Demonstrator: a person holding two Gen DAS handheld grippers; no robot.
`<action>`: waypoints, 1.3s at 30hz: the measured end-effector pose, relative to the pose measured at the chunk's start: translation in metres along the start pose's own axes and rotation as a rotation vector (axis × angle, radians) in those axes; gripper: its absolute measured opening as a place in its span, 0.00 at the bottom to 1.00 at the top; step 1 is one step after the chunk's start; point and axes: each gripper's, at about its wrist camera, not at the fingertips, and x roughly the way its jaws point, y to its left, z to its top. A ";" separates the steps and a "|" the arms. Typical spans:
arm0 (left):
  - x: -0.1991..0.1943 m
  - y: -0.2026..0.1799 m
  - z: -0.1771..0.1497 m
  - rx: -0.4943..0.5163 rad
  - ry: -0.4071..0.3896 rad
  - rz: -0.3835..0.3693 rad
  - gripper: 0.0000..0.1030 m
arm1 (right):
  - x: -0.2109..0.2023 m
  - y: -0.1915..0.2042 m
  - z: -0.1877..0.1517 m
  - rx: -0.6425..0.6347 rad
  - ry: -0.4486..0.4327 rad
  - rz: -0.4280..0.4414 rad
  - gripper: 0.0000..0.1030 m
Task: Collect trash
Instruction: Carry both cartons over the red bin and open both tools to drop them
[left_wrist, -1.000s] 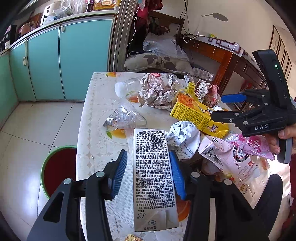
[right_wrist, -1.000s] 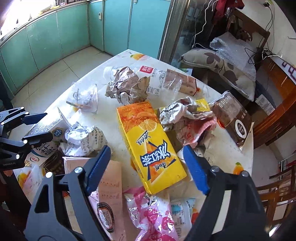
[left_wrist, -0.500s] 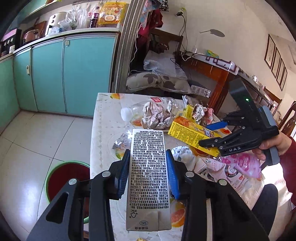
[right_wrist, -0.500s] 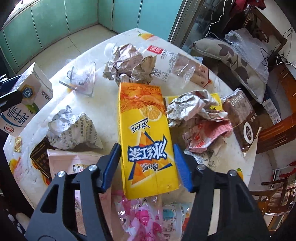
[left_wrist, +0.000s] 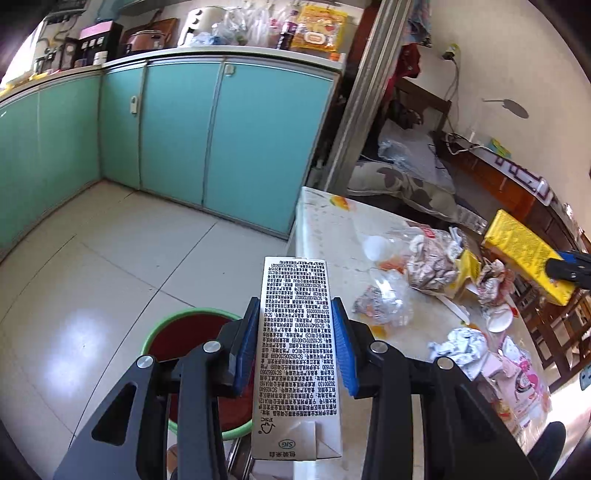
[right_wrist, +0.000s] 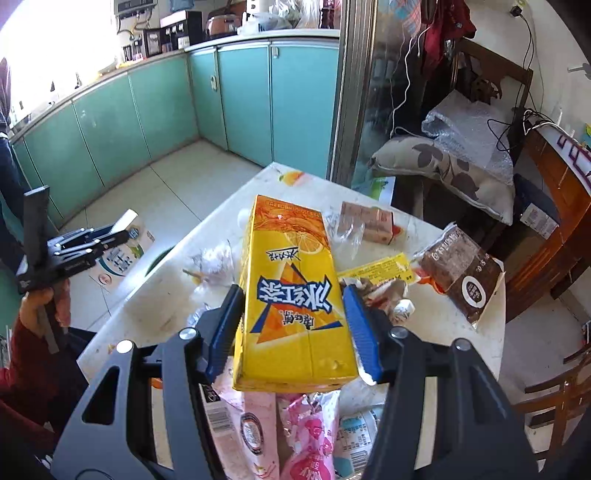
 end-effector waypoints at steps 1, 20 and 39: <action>0.003 0.008 0.000 -0.019 0.006 0.018 0.34 | -0.002 0.005 0.004 -0.001 -0.015 0.018 0.53; 0.056 0.074 -0.029 -0.165 0.160 0.151 0.34 | 0.172 0.163 0.063 -0.015 0.186 0.312 0.53; 0.084 0.084 -0.035 -0.236 0.205 0.154 0.78 | 0.233 0.195 0.060 0.053 0.245 0.260 0.44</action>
